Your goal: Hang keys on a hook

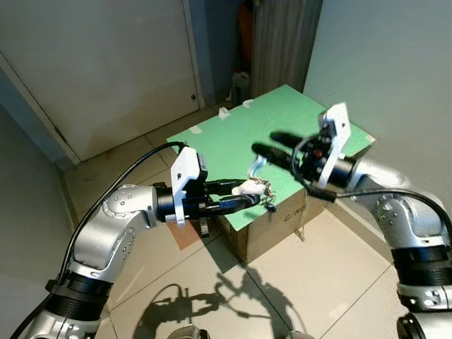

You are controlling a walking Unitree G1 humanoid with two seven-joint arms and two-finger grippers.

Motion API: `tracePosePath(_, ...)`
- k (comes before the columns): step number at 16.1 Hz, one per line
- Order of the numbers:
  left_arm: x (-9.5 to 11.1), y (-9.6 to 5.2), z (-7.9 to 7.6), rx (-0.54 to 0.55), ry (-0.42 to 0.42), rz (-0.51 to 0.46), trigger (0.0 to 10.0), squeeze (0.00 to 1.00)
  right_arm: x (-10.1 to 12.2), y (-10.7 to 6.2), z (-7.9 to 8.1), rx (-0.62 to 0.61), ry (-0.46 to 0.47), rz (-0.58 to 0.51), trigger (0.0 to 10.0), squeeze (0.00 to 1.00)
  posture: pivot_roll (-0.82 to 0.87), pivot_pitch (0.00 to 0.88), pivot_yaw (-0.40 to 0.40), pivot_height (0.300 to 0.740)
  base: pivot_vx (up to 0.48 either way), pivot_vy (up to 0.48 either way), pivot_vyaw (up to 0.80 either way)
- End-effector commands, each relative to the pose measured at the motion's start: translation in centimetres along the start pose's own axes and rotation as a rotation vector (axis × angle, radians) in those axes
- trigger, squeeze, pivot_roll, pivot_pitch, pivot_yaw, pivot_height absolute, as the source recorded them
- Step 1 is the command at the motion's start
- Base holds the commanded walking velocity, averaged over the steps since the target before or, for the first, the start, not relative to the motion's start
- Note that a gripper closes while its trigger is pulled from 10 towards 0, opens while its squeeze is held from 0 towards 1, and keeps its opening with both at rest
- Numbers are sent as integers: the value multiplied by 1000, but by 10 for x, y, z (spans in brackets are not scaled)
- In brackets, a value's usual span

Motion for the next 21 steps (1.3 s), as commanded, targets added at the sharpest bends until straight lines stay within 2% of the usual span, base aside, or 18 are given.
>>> tracePosePath(1, 8, -1, 0, 0, 34, -17, 0, 0, 6, 2, -6, -57, -47, -24, 10000, 1000, -172, 56, 89, 740, 0, 0, 0)
tracePosePath(2, 7, -1, 0, 2, 33, -17, 0, 0, 6, 3, -9, -90, -79, -30, 10000, 0, -171, 57, 89, 740, 0, 0, 0)
tracePosePath(3, 8, -1, 0, 5, 31, -18, 0, 0, 9, 4, -14, -131, -111, -48, 10000, 0, -171, 57, 90, 740, 0, 0, 0)
tracePosePath(9, 8, -1, 1, 13, 27, -18, 0, 0, 20, 1, -23, -184, -83, -134, 10000, 0, -173, 57, 92, 740, 0, 0, 0)
tracePosePath(12, 7, 0, 2, 15, 27, -14, 0, 0, 19, -8, -30, -105, 1, -53, 10000, 0, -177, 60, 95, 740, 0, 0, 0)
tracePosePath(14, 4, -6, 9, 43, 47, 15, 0, 0, 16, -19, -35, -57, -1, 30, 10000, 0, -178, 59, 91, 740, 0, 0, 0)
tracePosePath(15, 3, -7, 13, 70, 57, 23, 0, 0, 15, -21, -37, -63, 5, 36, 10000, 0, -178, 58, 90, 740, 0, 0, 0)
tracePosePath(16, 0, -14, 28, 190, 77, 45, 0, 0, 10, -22, -47, -150, -29, 11, 10000, 0, -176, 58, 91, 740, 0, 0, 0)
tracePosePath(17, -3, -23, 47, 352, 80, 65, 0, 0, 10, -24, -64, -319, -78, -56, 10000, 0, -174, 60, 93, 740, 0, 0, 0)
tracePosePath(18, -5, -29, 56, 445, 71, 68, 0, 0, 11, -26, -73, -419, -102, -90, 10000, 0, -171, 59, 95, 740, 0, 0, 0)
tracePosePath(19, -9, -53, 85, 760, 32, 68, 0, 0, 7, -36, -85, -625, -195, -152, 10000, 0, -167, 57, 97, 740, 0, 0, 0)
tracePosePath(21, -16, -70, 94, 943, 10, 89, 0, 0, 0, -39, -83, -680, -144, -220, 10000, 0, -161, 52, 100, 740, 0, 0, 0)
Point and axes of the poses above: a point about 5 cm out from each wrist's last joint towards the gripper, its own y axis pointing out of the wrist towards the gripper, its own x axis along the axis of the wrist's last joint, z = x × y, the point moved 3 cm from there along y, pointing out of the wrist towards the gripper, and after that the axes turned 8 degrees about y, right-handed, at the moved point
